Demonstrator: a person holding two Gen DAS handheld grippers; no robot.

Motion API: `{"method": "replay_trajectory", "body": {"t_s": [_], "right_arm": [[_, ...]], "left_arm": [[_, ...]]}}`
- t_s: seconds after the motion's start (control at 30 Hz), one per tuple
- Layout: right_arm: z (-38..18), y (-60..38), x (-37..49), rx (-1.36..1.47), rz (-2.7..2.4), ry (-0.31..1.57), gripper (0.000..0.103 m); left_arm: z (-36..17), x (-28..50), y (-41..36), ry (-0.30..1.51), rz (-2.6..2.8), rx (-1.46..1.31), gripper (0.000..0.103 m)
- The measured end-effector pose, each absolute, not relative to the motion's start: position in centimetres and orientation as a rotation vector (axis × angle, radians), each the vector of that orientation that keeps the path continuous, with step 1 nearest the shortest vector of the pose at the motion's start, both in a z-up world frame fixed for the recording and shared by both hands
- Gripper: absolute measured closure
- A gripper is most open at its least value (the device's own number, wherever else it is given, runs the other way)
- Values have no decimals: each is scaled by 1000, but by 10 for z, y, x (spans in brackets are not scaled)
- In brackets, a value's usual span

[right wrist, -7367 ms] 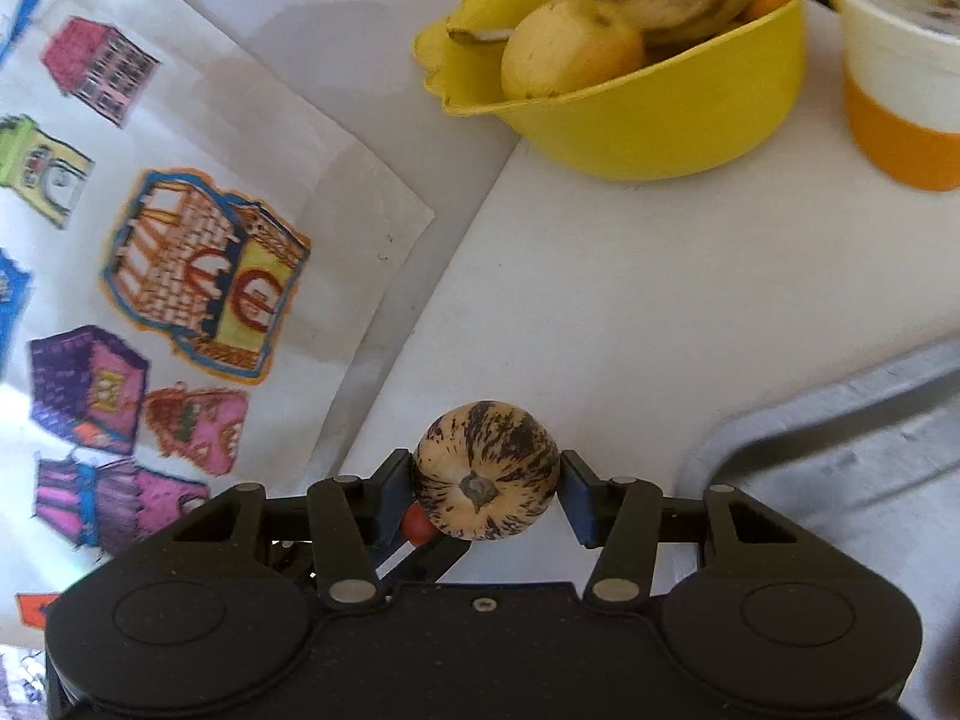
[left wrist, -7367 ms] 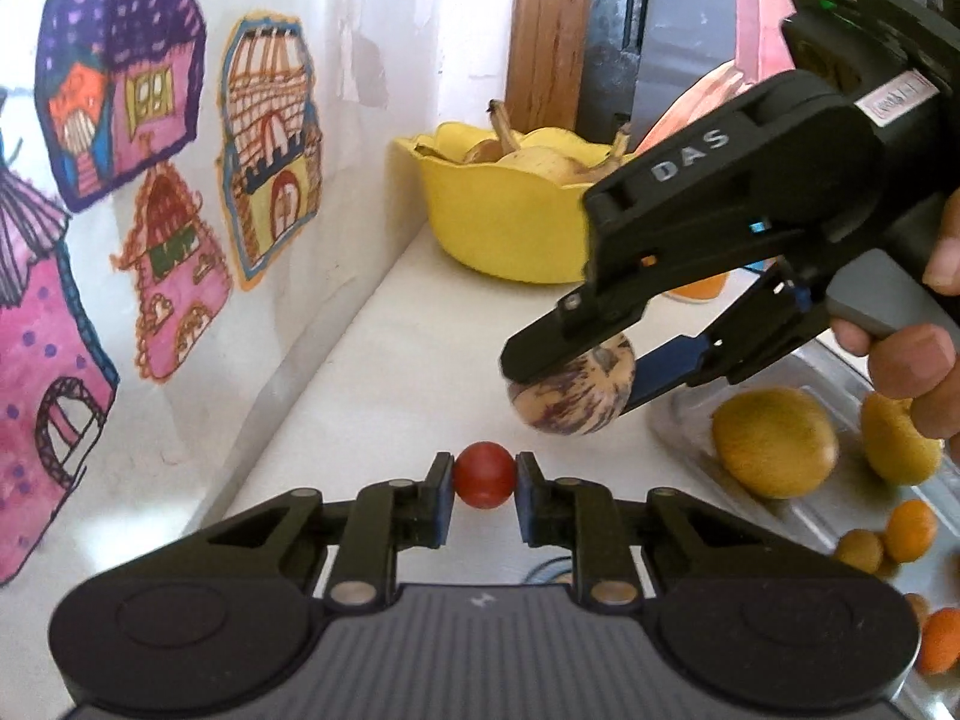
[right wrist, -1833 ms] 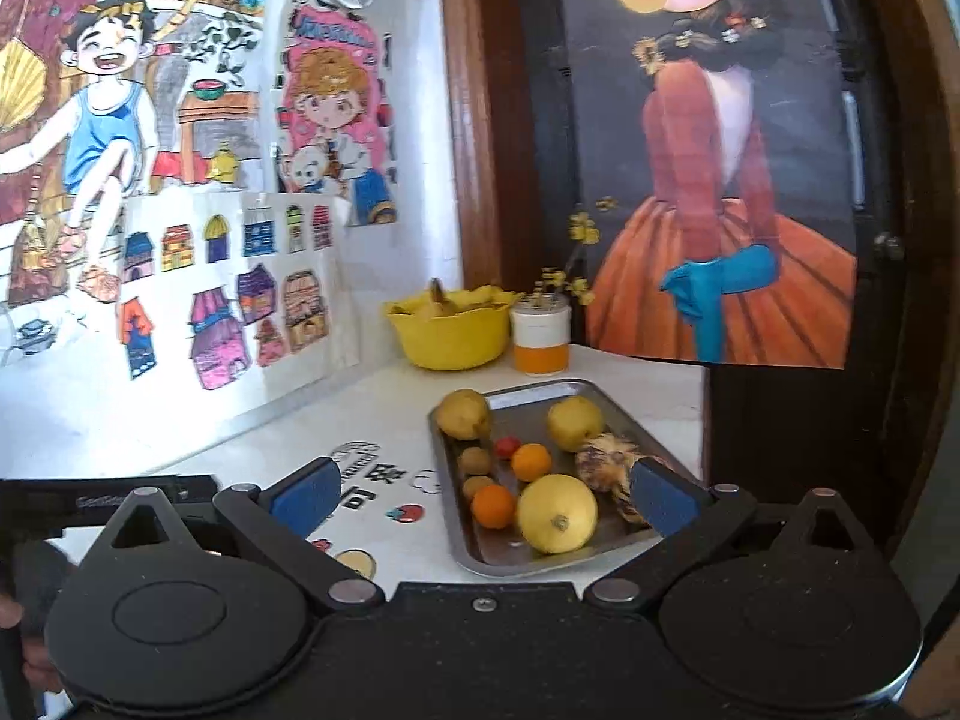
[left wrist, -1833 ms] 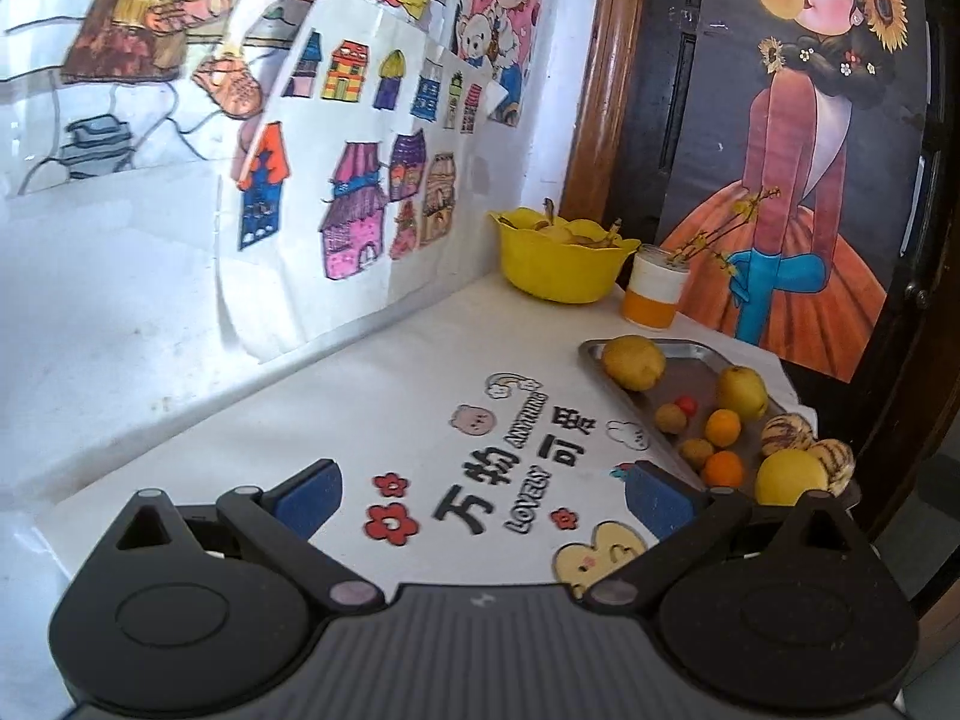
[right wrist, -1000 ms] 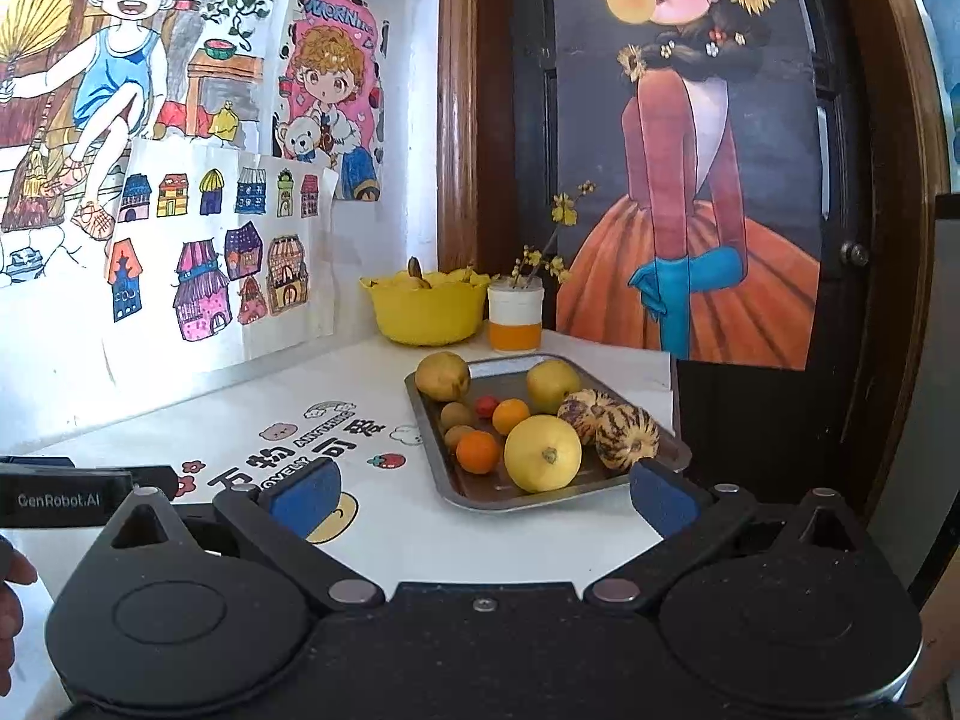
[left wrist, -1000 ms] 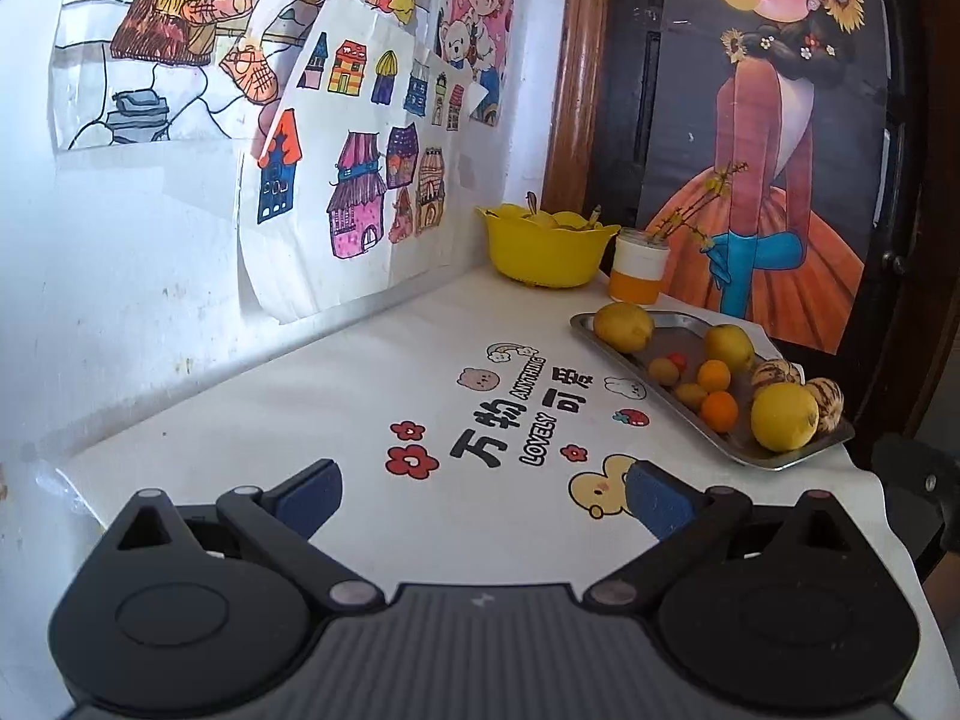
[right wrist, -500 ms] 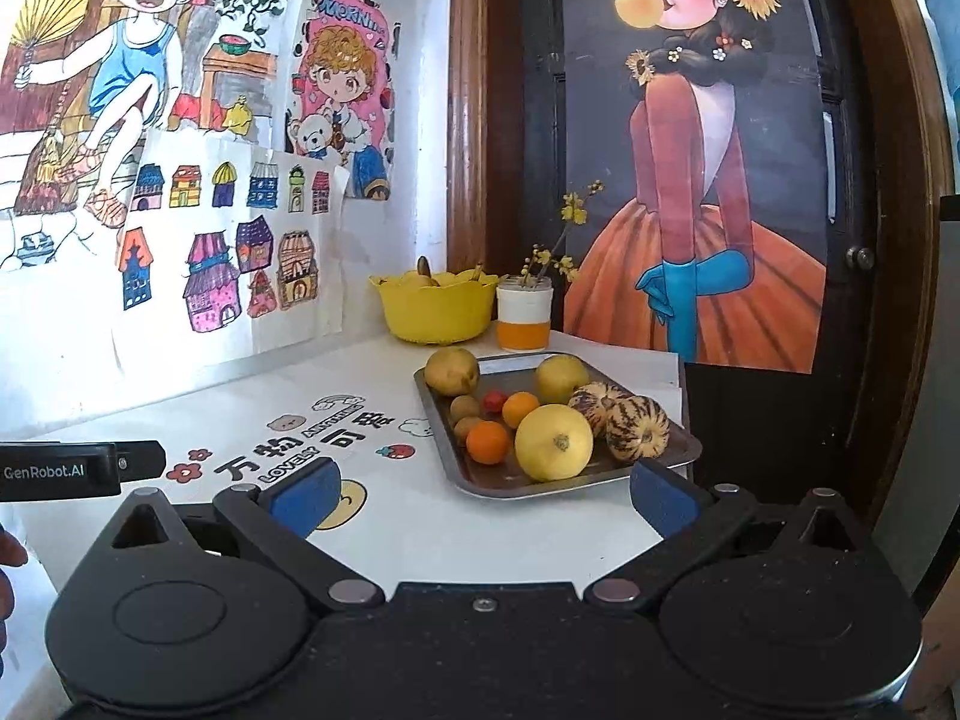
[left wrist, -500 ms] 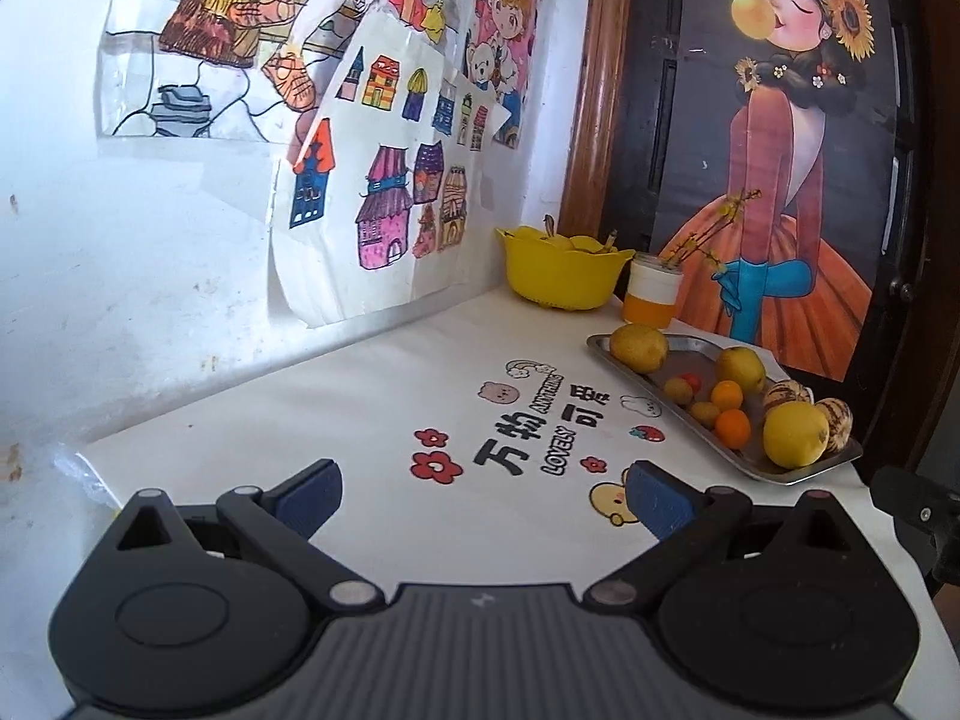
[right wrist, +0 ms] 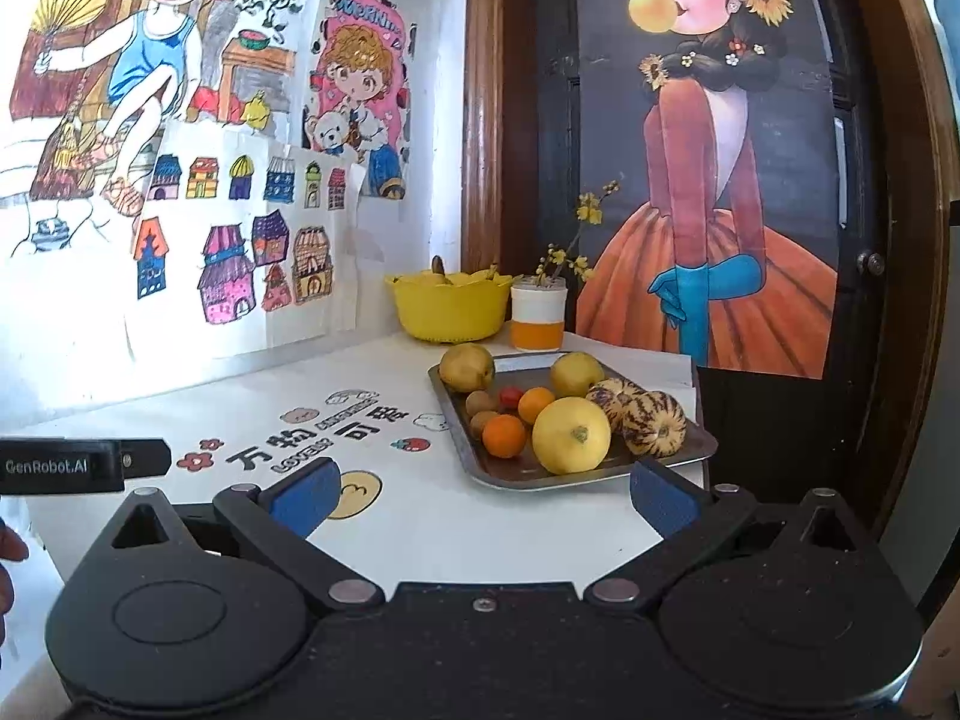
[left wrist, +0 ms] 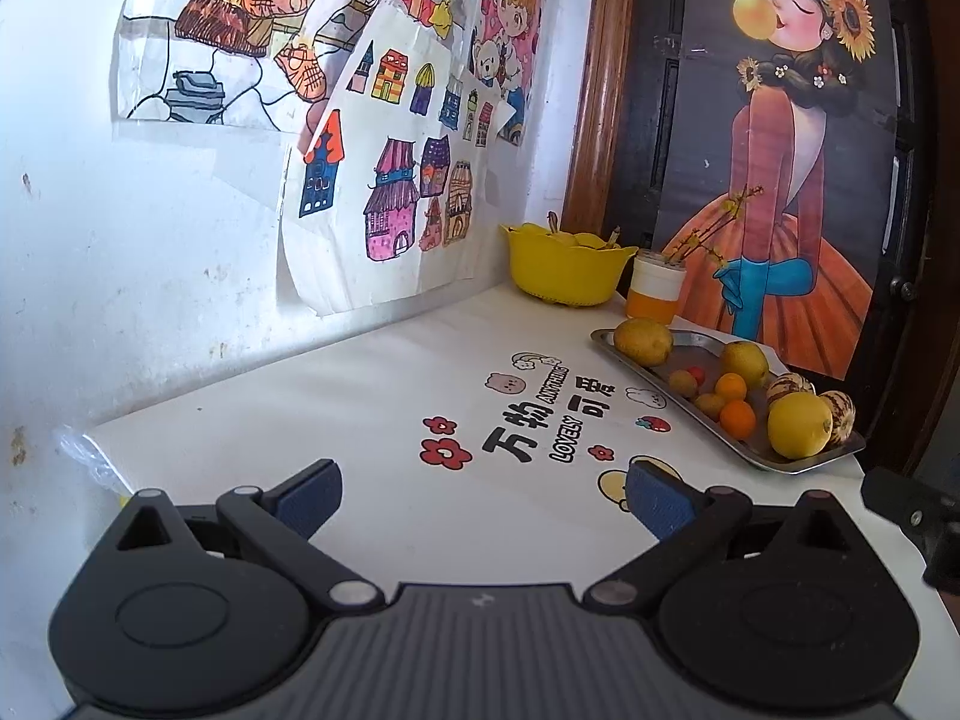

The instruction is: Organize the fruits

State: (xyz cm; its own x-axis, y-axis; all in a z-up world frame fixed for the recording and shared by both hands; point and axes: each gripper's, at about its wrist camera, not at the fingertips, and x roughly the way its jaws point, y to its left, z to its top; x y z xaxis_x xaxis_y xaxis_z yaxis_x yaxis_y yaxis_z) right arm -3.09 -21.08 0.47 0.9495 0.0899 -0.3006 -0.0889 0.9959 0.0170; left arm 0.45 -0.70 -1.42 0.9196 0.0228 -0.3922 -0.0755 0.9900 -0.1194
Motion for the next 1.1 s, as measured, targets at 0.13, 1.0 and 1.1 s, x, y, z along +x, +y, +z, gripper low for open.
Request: {"method": "replay_trajectory", "body": {"t_s": [0.13,1.0,1.1], "right_arm": [[4,-210,-30,3,97,308,1],[-2,-206,-28,-24,110,325,1],[-3,-205,-28,-22,110,327,1]], "left_arm": [[-15,4,-6,409,52,-136,0],[-17,6,-8,421,49,-132,0],[-17,6,-8,422,50,-132,0]]}}
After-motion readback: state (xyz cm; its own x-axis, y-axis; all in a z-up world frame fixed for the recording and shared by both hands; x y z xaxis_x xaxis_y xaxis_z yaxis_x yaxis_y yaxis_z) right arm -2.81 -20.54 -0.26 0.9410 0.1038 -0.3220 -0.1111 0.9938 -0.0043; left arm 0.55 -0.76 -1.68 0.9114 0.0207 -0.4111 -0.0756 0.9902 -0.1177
